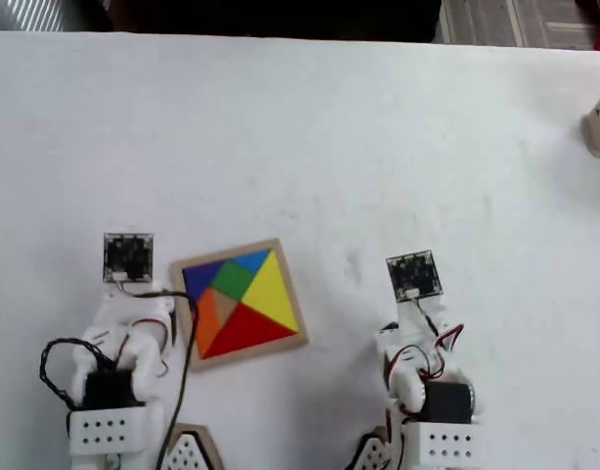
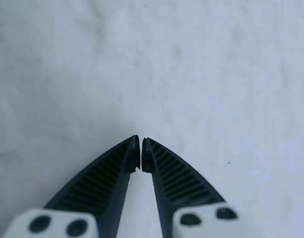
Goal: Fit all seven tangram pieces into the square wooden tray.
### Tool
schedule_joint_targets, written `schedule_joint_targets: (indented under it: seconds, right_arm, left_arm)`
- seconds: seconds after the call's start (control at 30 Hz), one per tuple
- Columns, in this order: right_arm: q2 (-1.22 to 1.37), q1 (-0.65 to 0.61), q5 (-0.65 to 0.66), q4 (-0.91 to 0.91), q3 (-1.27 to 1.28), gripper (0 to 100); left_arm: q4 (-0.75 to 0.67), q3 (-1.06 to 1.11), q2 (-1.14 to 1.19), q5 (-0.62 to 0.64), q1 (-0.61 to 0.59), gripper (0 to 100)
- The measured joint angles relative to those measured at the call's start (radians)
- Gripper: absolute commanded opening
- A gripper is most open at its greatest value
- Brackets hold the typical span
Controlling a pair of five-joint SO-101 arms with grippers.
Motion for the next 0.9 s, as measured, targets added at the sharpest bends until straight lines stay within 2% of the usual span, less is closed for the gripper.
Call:
schedule_joint_targets:
  seconds: [0.13,0.37,0.9]
  right_arm:
    - [-0.008,0.0,0.003,0.015,0.002,1.8]
    - [-0.008,0.0,0.005,0.015,0.018,1.8]
    - [-0.008,0.002,0.005,0.015,0.018,1.8]
  left_arm:
    - [0.199,-0.002,-0.12,0.0,0.029,2]
    - [0.371,-0.006,-0.183,0.0,0.029,2]
    - [0.387,-0.006,-0.183,0.002,0.029,2]
